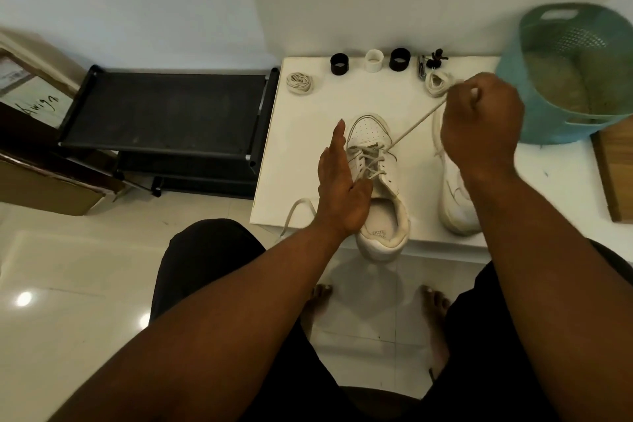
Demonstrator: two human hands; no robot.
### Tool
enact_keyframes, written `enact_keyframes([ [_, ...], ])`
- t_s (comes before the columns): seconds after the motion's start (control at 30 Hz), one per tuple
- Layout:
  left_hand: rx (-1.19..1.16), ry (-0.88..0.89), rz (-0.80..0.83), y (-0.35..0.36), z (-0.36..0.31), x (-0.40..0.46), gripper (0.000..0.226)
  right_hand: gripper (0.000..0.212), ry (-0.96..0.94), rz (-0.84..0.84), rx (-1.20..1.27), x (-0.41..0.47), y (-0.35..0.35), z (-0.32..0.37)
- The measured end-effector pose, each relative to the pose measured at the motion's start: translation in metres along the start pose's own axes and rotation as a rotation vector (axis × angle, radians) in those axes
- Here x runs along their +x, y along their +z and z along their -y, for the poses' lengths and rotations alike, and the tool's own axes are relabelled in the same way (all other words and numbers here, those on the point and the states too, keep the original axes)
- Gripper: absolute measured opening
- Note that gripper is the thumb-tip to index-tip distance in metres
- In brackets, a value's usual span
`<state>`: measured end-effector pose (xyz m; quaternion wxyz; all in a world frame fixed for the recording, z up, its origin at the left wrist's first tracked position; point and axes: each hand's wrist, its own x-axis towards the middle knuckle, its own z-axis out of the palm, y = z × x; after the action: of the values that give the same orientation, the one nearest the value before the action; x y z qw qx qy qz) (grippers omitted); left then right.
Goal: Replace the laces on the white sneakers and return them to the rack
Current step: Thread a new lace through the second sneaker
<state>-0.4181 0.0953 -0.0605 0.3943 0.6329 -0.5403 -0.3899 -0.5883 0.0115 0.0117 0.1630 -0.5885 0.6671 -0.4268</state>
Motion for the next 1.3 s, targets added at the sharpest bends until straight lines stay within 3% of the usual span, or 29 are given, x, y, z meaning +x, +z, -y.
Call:
enact_keyframes([
  [0.13, -0.030, -0.034, 0.003, 0.001, -0.004, -0.002, 0.094, 0.037, -0.039, -0.262, 0.421, -0.001, -0.009, 0.006],
  [0.4, -0.021, -0.035, 0.005, 0.002, -0.001, -0.001, 0.095, 0.034, -0.149, -0.429, 0.459, -0.004, -0.009, 0.010],
  [0.43, -0.022, -0.036, 0.007, 0.001, -0.001, -0.001, 0.096, 0.031, -0.172, -0.377, 0.411, -0.001, -0.009, 0.009],
  [0.5, -0.012, -0.027, -0.007, -0.002, -0.001, 0.003, 0.099, 0.027, -0.184, -0.075, 0.173, 0.002, -0.009, 0.004],
  [0.57, -0.043, -0.018, -0.055, -0.008, 0.000, 0.010, 0.096, 0.047, -0.153, 0.235, -0.162, -0.003, -0.004, -0.007],
  [0.6, -0.070, -0.027, -0.089, -0.011, -0.002, 0.015, 0.087, 0.054, -0.125, 0.309, -0.265, -0.007, -0.001, -0.011],
  [0.67, -0.122, -0.063, -0.158, -0.018, -0.008, 0.023, 0.066, 0.060, -0.092, 0.285, -0.349, -0.011, 0.002, -0.011],
  [0.8, -0.189, -0.019, -0.234, -0.023, -0.029, 0.031, 0.038, 0.044, -0.194, 0.022, -0.162, -0.009, -0.002, -0.002],
  [0.87, -0.151, 0.046, -0.206, -0.023, -0.036, 0.032, 0.030, 0.045, -0.244, -0.006, -0.037, -0.012, 0.000, 0.000],
  [1.03, -0.090, 0.192, 0.022, -0.019, -0.053, 0.033, 0.009, 0.082, -0.226, 0.514, 0.457, -0.027, 0.014, 0.011],
  [1.13, -0.021, 0.240, 0.059, -0.018, -0.052, 0.036, 0.007, 0.097, -0.252, 0.585, 0.539, -0.033, 0.020, 0.011],
  [1.3, 0.091, 0.225, 0.052, -0.022, -0.048, 0.044, 0.007, 0.044, -0.046, 0.613, 0.515, -0.027, 0.021, 0.002],
])
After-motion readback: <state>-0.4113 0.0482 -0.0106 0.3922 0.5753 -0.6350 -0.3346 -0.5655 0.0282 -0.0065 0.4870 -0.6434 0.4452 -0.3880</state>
